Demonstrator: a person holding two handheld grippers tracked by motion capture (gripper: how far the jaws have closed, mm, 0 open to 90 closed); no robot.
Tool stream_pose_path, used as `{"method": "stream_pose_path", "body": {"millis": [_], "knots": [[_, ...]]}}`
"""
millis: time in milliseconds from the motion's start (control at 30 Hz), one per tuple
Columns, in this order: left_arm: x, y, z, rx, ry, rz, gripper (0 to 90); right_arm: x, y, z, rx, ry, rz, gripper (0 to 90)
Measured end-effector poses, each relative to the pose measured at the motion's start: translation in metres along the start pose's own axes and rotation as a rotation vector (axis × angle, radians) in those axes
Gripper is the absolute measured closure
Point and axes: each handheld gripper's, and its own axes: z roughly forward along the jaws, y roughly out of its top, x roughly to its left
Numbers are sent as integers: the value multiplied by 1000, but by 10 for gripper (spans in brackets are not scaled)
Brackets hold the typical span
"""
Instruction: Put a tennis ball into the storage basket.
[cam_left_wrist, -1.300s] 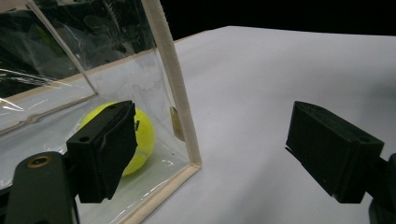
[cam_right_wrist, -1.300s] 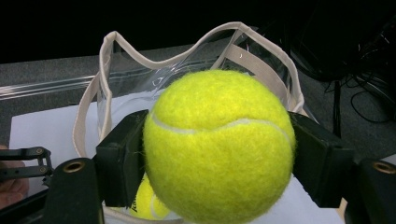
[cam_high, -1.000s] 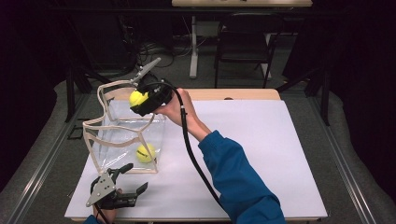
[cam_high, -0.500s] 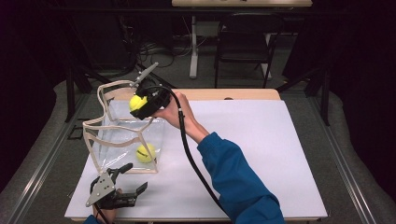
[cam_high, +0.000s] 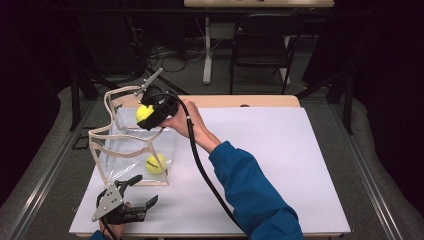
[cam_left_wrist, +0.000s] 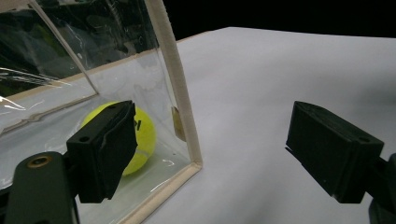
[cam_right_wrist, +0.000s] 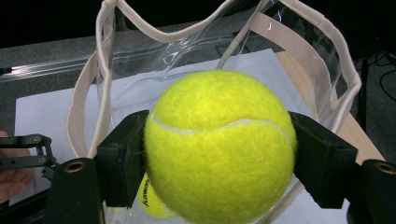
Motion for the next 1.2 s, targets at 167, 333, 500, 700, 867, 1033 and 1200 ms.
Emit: {"method": "stream_pose_path", "body": {"millis": [167,333,500,700,867,1033,1200], "knots": [[0,0,0,-1,0,0,159,0,1,4,17,-6,2,259],[0,0,0,-1,-1,-1,159,0,2,8,42,-2,-3,259],[0,0,0,-2,-2,-2,159,0,3,11,58,0,-5,259],[0,0,0,-1,-3,-2,159,-2,1,14,73,2,-2,257],[0,0,0,-2,-2,-2,159,-1,2,17,84,4,-5,256],[1,0,-1,-1,-4,-2,159,0,1,19,99,-6,-2,256],[1,0,-1,-1,-4,-3,159,-1,0,17,96,-10,-2,201]]}}
